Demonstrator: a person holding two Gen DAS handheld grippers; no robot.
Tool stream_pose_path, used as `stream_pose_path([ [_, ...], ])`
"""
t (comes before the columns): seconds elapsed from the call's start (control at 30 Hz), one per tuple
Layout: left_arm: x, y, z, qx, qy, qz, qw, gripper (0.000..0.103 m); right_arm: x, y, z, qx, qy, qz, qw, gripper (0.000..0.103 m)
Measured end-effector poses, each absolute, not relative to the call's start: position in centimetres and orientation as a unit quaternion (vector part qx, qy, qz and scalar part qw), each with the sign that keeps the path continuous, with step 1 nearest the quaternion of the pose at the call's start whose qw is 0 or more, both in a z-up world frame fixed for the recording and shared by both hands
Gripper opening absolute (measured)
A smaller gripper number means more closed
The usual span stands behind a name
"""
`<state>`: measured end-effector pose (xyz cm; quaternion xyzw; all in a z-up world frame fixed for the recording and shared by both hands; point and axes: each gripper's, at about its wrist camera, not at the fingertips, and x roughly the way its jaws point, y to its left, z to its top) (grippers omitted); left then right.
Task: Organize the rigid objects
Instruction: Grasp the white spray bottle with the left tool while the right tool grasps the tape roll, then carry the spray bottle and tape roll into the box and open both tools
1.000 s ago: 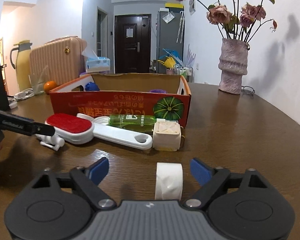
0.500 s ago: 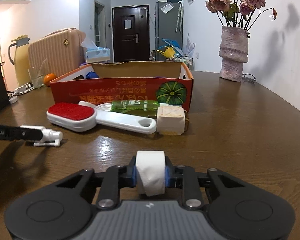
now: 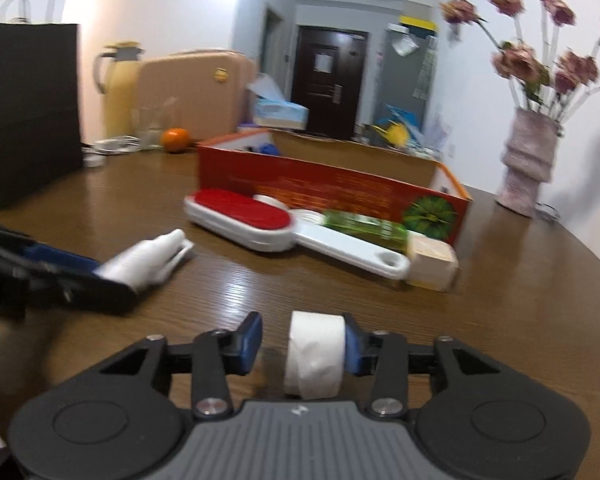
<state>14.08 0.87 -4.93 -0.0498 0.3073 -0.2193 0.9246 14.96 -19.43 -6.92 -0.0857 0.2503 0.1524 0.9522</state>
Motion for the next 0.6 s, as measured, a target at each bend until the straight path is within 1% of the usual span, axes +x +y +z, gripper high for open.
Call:
stream_pose_path([
  [0.1, 14.4, 0.3, -4.7, -0.023, 0.299, -0.189, 0.935, 0.082, 14.2, -19.2, -6.7, -0.087, 0.243, 0.165, 0.952, 0.043],
  [0.2, 16.0, -0.3, -5.4, -0.009, 0.311, -0.146, 0.939, 0.083, 13.7, -19.6, -6.5, -0.085, 0.237, 0.160, 0.955, 0.047],
  [0.33, 17.9, -0.3, -6.4, -0.032, 0.323, -0.130, 0.937, 0.083, 12.9, -19.6, -6.3, -0.094, 0.229, 0.159, 0.956, 0.047],
  [0.37, 18.2, -0.3, -6.5, -0.036, 0.326, -0.128, 0.936, 0.079, 12.5, -19.5, -6.3, -0.098, 0.224, 0.167, 0.955, 0.047],
  [0.43, 18.4, -0.3, -6.6, -0.039, 0.325, -0.131, 0.936, 0.066, 12.0, -19.2, -6.2, -0.100, 0.215, 0.183, 0.954, 0.045],
  [0.47, 18.5, -0.3, -6.7, -0.035, 0.326, -0.132, 0.935, 0.055, 11.7, -19.2, -6.1, -0.096, 0.207, 0.187, 0.955, 0.044],
  [0.5, 18.3, -0.4, -6.7, -0.028, 0.325, -0.131, 0.936, 0.042, 11.6, -19.2, -6.0, -0.089, 0.203, 0.191, 0.956, 0.037],
  [0.53, 18.1, -0.4, -6.7, -0.018, 0.324, -0.130, 0.937, 0.038, 11.6, -19.2, -6.0, -0.081, 0.202, 0.195, 0.956, 0.031],
  [0.57, 17.9, -0.3, -6.6, -0.015, 0.325, -0.129, 0.937, 0.031, 11.8, -19.2, -6.1, -0.077, 0.208, 0.196, 0.955, 0.023],
  [0.6, 17.7, 0.0, -6.6, -0.015, 0.326, -0.128, 0.937, 0.029, 11.8, -19.0, -6.1, -0.078, 0.211, 0.197, 0.954, 0.023],
])
